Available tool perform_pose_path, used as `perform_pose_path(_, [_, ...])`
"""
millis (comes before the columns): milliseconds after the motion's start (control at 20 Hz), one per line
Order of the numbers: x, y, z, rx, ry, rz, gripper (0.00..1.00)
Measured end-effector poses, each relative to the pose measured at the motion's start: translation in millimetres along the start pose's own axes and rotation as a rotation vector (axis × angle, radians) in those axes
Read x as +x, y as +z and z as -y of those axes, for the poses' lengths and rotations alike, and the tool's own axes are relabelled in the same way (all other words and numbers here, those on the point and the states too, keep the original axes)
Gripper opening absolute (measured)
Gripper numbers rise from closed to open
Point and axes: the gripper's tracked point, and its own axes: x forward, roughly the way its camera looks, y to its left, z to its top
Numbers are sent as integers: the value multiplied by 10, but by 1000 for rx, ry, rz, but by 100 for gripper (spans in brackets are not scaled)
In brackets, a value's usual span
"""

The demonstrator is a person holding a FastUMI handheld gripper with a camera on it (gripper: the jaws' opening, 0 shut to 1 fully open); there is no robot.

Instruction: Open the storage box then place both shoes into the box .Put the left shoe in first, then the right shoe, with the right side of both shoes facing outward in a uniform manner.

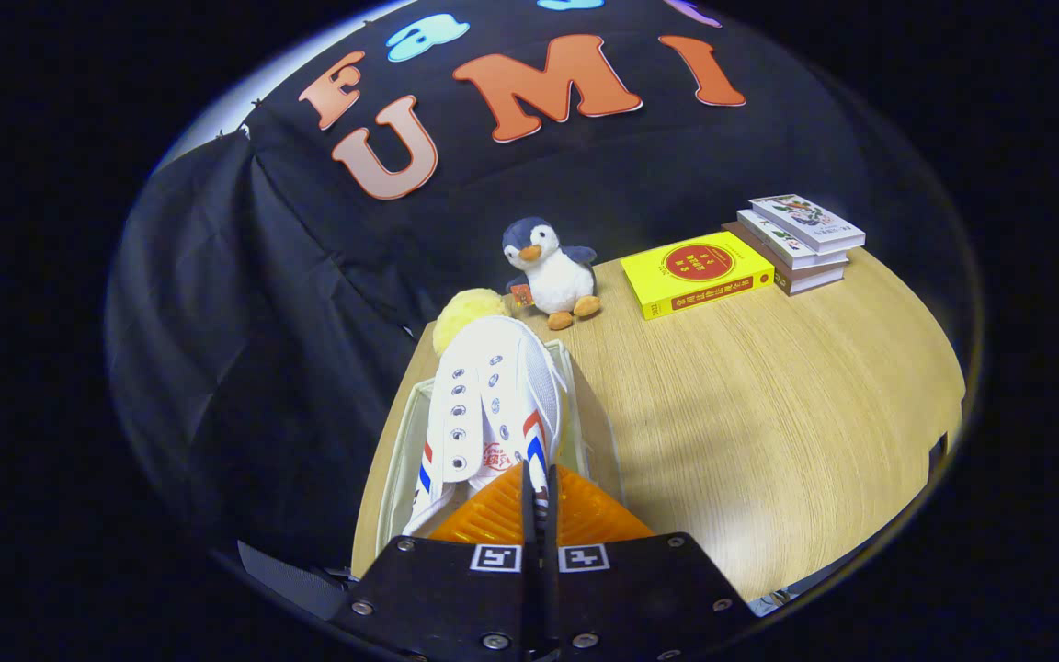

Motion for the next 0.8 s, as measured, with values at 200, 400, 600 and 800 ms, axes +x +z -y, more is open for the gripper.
perform_pose_path(200, [177, -163, 15, -30, -53, -24, 0])
perform_pose_path(400, [276, -310, 35, -80, -99, -56, 3])
perform_pose_path(600, [81, 127, -175, -104, -51, 61, 40])
perform_pose_path(800, [-171, 594, -137, -116, -58, 171, 79])
